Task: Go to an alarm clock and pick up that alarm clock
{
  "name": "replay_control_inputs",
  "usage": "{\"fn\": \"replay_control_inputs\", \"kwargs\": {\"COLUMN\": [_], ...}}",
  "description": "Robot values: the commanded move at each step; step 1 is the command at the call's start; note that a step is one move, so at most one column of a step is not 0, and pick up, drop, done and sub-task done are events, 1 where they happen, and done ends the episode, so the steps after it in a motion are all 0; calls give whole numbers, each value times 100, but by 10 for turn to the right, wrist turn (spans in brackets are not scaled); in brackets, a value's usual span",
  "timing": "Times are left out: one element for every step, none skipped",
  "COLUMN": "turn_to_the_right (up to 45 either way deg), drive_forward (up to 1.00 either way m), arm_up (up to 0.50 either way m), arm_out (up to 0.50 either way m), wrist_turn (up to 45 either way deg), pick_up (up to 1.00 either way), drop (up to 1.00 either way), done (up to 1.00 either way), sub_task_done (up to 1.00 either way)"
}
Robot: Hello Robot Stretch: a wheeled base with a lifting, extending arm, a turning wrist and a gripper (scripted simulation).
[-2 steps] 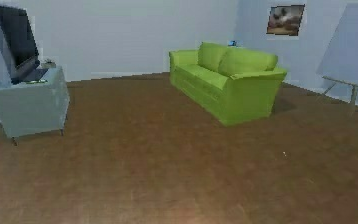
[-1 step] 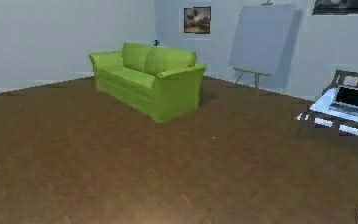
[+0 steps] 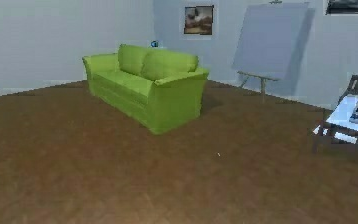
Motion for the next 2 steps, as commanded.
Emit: {"fn": "replay_control_inputs", "kwargs": {"turn_to_the_right": [270,30], "drive_forward": [0,0], "arm_up": [0,0], "arm_out": [0,0], "wrist_turn": [0,0], "pick_up": [0,0], "drop": [0,0], "done": [0,0], "sub_task_done": [0,0]}}
